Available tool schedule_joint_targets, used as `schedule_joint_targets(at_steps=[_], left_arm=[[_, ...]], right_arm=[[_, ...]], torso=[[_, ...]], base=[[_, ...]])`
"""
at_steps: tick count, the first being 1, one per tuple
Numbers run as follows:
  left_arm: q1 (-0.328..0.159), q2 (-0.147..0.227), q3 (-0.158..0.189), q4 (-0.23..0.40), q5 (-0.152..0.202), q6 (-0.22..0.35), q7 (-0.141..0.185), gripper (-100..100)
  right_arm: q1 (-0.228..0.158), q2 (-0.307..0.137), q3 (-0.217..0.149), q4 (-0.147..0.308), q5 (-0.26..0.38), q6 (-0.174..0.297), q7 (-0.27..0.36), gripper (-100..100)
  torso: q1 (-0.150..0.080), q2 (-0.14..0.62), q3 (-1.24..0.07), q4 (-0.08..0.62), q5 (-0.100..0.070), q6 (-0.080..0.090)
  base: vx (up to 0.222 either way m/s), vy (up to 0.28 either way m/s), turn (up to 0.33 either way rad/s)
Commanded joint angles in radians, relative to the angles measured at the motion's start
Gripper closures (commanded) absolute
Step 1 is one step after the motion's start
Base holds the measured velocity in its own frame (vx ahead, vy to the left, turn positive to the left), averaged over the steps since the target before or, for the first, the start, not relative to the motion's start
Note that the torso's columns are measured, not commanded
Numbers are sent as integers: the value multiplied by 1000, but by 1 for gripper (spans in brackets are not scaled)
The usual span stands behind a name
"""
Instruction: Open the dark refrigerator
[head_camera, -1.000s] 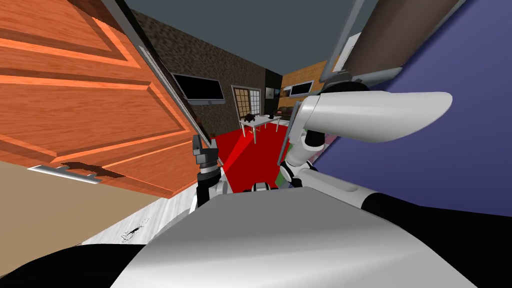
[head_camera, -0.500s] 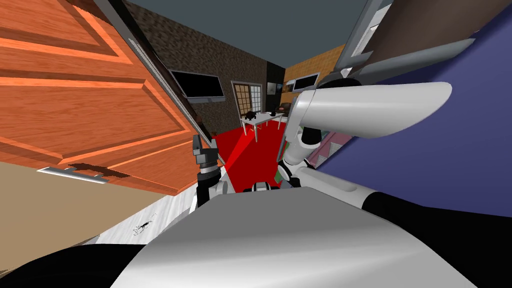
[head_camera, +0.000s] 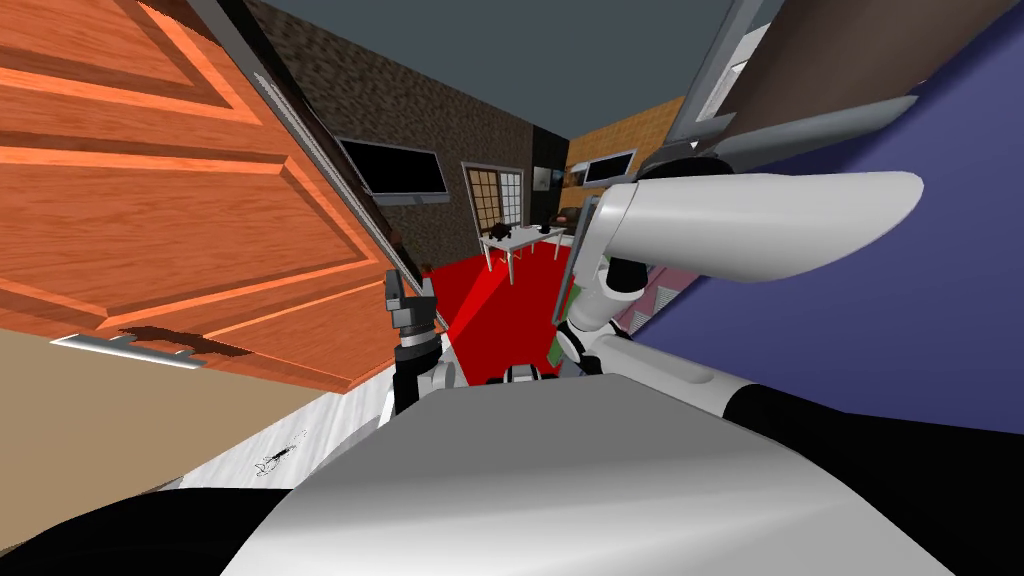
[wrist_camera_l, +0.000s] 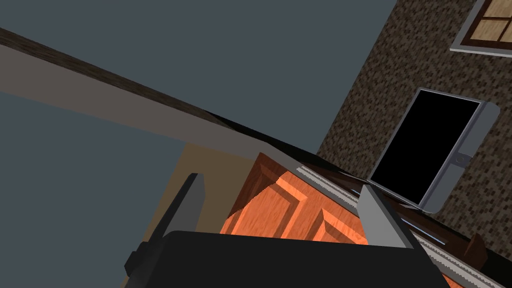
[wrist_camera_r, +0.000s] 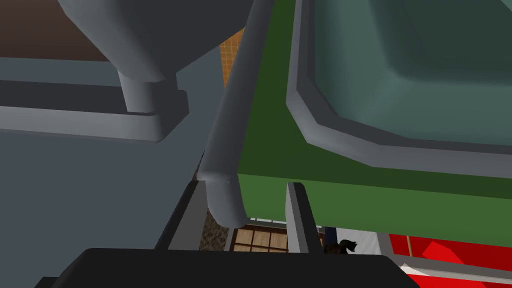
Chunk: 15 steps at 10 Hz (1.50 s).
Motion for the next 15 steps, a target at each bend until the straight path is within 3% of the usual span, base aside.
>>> schedule_joint_targets(at_steps=[1,2,4,5,7,8,10,12,15], left_arm=[[0,0,0,0,0,0,0,0],[0,0,0,0,0,0,0,0],[0,0,0,0,0,0,0,0],[0,0,0,0,0,0,0,0],[0,0,0,0,0,0,0,0],[0,0,0,0,0,0,0,0],[1,0,0,0,0,0,0,0],[0,0,0,0,0,0,0,0],[0,0,0,0,0,0,0,0]], right_arm=[[-18,-47,11,47,50,2,48,100],[-18,-47,11,70,73,2,50,100],[-18,-47,11,76,129,2,50,100],[-18,-47,11,76,160,2,50,100],[-18,-47,11,76,221,2,50,100],[-31,-92,18,120,253,-2,103,100],[-31,-92,18,155,314,-2,103,100],[-31,-92,18,155,372,-2,103,100],[-31,-92,18,155,458,-2,103,100]], torso=[[4,-6,-4,-2,2,-2],[4,-20,-15,-5,4,-3],[-13,-15,-16,0,-2,4],[-11,-3,-5,2,-3,4],[15,14,7,10,10,-2],[23,13,7,10,14,-3],[14,-4,-4,5,11,-3],[27,14,7,11,15,-4],[19,8,3,9,13,-3]], base=[[178,-30,315],[259,-80,473],[125,-95,484],[36,-35,444],[-4,-27,110],[170,-102,406],[176,-165,353],[3,-26,398],[10,-6,166]])
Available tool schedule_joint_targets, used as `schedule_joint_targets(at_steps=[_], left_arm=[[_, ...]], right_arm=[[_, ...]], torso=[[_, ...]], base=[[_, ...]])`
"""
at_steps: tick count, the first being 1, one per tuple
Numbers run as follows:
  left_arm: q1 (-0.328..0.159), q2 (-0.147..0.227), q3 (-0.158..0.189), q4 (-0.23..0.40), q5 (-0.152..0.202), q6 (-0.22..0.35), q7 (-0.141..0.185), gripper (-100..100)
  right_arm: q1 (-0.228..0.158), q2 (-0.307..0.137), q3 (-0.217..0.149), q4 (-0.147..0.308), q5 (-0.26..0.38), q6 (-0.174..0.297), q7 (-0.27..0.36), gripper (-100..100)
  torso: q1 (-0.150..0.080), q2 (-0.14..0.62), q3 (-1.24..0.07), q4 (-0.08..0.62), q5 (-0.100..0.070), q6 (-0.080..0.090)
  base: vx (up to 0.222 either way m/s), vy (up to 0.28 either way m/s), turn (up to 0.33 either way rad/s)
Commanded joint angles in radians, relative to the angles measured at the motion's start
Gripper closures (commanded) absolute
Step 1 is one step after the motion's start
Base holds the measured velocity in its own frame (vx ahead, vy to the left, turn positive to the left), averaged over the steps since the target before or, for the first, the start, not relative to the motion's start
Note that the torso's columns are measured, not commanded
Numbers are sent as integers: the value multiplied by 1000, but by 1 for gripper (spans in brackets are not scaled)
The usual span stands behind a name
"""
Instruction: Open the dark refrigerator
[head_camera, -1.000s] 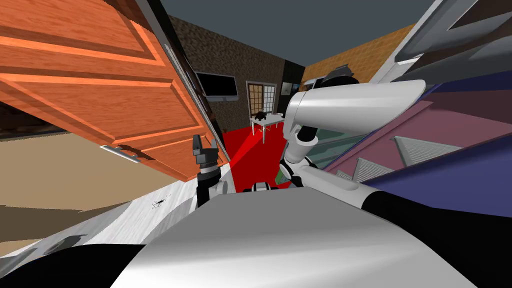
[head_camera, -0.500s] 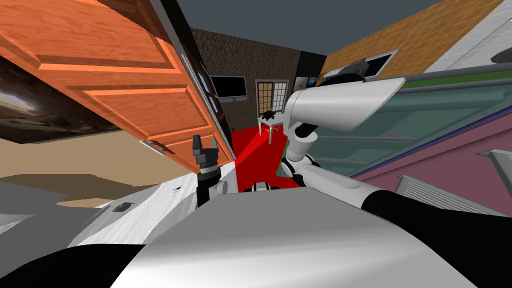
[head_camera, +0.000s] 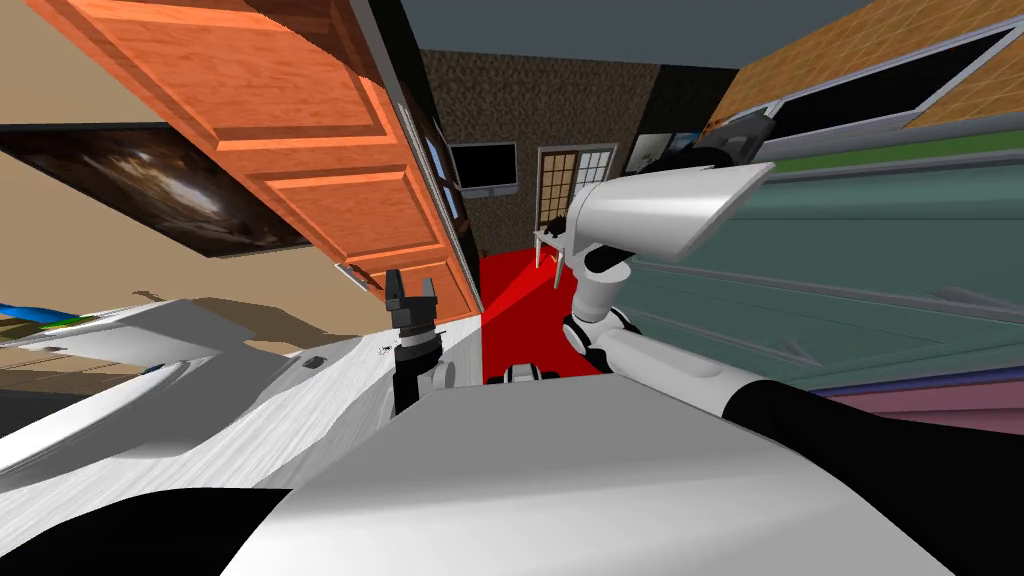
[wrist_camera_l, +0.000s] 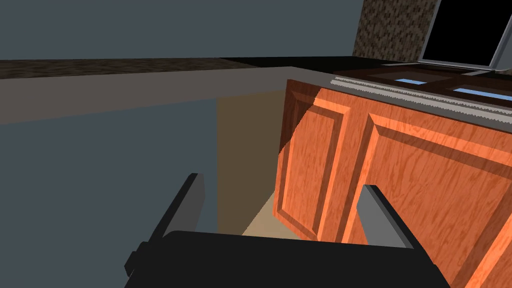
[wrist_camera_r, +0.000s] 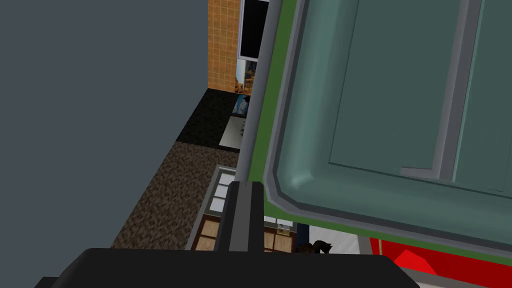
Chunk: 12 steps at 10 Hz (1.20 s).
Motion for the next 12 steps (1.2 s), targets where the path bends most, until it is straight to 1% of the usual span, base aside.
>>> schedule_joint_targets(at_steps=[1,2,4,5,12], left_arm=[[0,0,0,0,0,0,0,0],[0,0,0,0,0,0,0,0],[0,0,0,0,0,0,0,0],[0,0,0,0,0,0,0,0],[0,0,0,0,0,0,0,0]], right_arm=[[-12,-46,7,55,74,-3,51,100],[-12,-46,7,78,104,-3,52,100],[-12,-46,7,78,166,-3,52,100],[-60,-51,-9,94,139,-4,81,-100],[-210,-72,-63,151,111,-4,170,-100]], torso=[[-1,-1,-1,0,0,0],[-1,-2,-2,-1,0,-1],[1,-2,-1,-1,0,-1],[1,2,1,0,0,-1],[0,-1,0,0,0,-1]], base=[[21,-19,216],[35,-7,253],[2,-4,188],[-8,1,20],[11,2,-15]])
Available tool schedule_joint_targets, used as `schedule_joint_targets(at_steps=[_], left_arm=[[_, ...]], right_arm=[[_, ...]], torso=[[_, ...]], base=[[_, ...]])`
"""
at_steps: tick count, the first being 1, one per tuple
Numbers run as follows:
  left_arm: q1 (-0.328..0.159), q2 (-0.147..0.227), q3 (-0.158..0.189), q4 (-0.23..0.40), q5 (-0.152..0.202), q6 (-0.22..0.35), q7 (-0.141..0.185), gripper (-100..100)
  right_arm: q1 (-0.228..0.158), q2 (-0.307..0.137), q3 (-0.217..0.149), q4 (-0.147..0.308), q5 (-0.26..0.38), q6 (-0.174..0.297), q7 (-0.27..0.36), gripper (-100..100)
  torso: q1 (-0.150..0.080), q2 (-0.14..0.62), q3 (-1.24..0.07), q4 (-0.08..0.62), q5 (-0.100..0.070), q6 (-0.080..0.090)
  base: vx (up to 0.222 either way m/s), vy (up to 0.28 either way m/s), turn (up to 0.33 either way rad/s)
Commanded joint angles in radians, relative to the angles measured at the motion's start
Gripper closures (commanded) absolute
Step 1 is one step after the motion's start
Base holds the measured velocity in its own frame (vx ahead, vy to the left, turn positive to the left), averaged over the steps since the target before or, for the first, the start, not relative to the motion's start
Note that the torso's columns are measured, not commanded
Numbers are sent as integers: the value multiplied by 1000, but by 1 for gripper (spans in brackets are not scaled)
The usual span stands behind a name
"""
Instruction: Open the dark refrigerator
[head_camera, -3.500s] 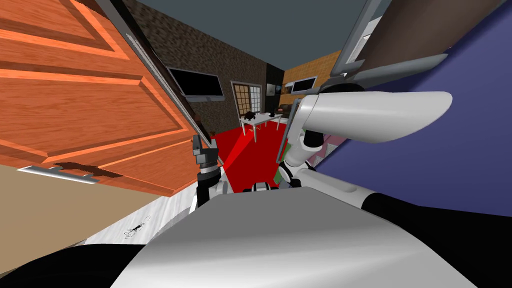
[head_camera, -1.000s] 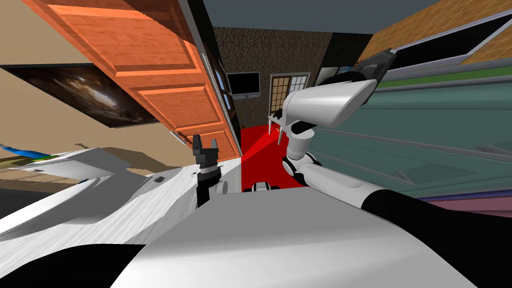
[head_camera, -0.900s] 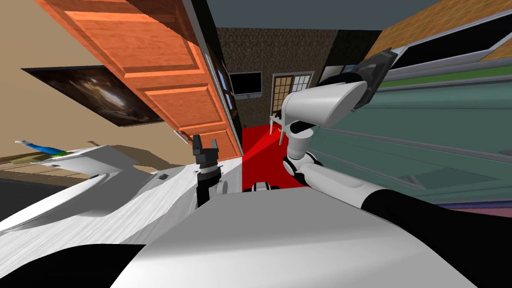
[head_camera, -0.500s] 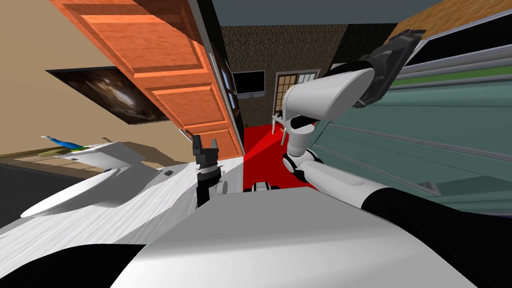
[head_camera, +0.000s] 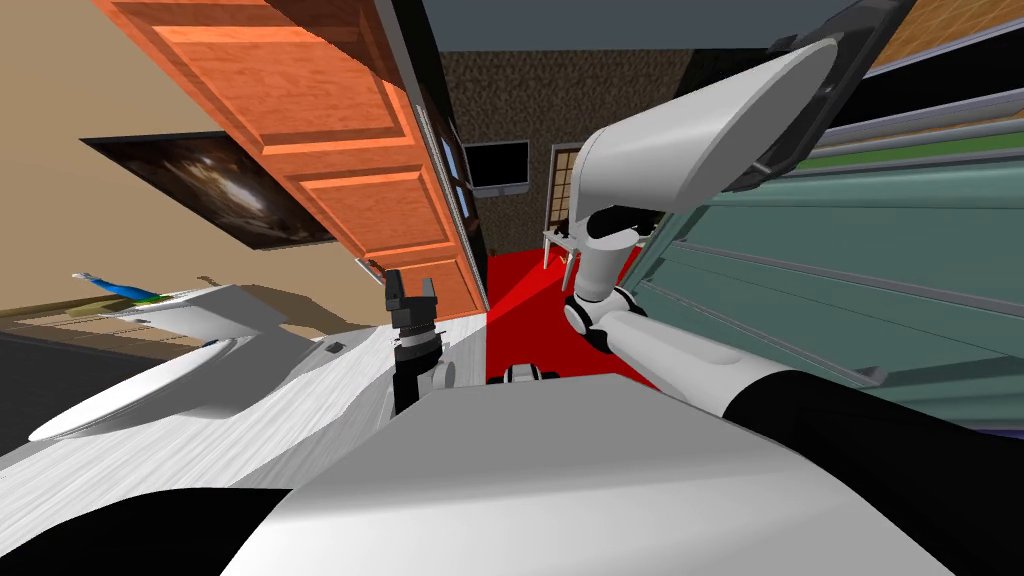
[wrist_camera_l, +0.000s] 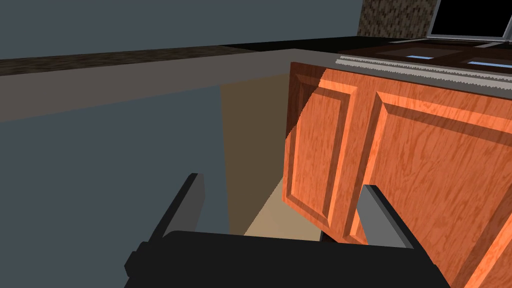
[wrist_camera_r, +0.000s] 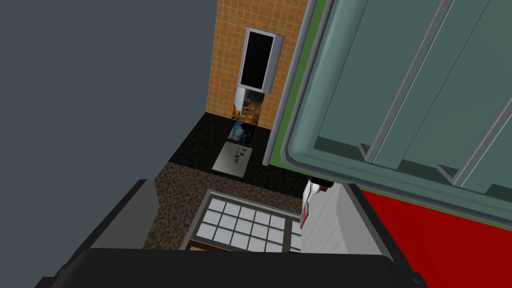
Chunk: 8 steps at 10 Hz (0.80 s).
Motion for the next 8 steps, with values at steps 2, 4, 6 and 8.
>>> schedule_joint_targets(at_steps=[2,4,6,8], left_arm=[[0,0,0,0,0,0,0,0],[0,0,0,0,0,0,0,0],[0,0,0,0,0,0,0,0],[0,0,0,0,0,0,0,0]], right_arm=[[-43,-6,-15,19,-8,0,24,-100],[-44,-6,-16,20,-8,0,25,0],[-45,-6,-16,20,-8,0,25,0],[-45,-6,-16,20,-8,0,25,0]], torso=[[0,0,0,0,0,0],[0,0,0,0,0,0],[0,0,0,0,0,0],[0,0,0,0,0,0]], base=[[4,1,-4],[0,0,0],[0,0,0],[0,0,0]])
